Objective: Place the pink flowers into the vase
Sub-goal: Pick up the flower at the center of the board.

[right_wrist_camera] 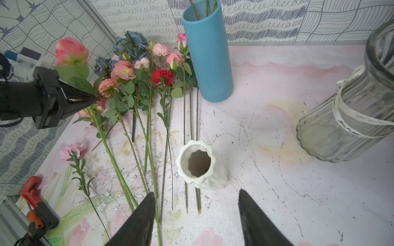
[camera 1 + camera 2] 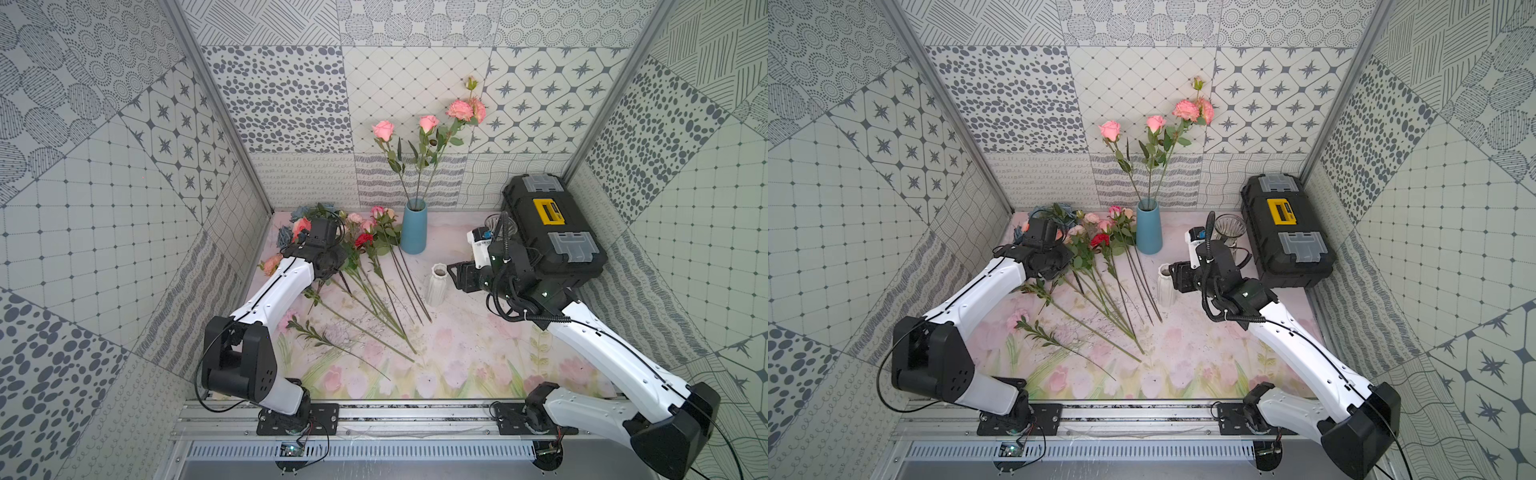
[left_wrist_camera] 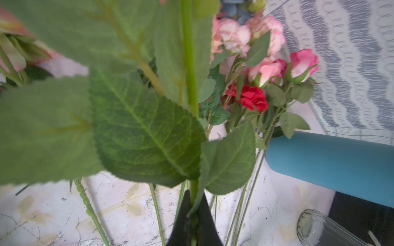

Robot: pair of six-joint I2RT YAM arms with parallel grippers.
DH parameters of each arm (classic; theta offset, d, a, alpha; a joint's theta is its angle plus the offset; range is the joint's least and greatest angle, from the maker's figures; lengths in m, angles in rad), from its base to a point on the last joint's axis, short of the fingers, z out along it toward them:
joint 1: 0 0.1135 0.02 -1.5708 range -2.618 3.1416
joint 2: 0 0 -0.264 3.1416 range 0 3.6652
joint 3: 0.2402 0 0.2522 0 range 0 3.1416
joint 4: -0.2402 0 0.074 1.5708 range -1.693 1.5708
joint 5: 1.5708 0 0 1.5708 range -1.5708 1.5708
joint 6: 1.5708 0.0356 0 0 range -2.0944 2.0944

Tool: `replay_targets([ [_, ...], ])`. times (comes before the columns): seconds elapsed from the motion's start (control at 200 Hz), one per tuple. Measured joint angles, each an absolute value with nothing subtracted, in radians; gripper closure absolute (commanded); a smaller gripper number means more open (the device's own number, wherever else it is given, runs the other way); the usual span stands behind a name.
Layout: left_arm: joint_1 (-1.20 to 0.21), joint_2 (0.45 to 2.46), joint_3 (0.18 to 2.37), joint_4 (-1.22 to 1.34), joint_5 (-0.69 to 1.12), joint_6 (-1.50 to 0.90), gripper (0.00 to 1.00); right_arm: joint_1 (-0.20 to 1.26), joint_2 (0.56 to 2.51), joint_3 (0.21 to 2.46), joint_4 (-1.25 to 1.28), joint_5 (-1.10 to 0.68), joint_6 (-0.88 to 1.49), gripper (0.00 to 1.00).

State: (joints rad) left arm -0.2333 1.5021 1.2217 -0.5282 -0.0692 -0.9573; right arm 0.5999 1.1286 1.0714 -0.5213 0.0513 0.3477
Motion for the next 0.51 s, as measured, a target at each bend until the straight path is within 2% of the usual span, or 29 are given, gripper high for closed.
replay_targets([
  [0.255, -0.21, 1.451, 1.312, -0.476, -0.016, -0.869, 1.0, 0.6, 1.15, 1.146, -0.539, 0.043, 0.32, 0.38],
  [0.505, -0.208, 1.425, 1.325, -0.31, 0.192, -0.783, 1.0, 0.6, 1.222, 1.261, -0.562, -0.071, 0.28, 0.39],
])
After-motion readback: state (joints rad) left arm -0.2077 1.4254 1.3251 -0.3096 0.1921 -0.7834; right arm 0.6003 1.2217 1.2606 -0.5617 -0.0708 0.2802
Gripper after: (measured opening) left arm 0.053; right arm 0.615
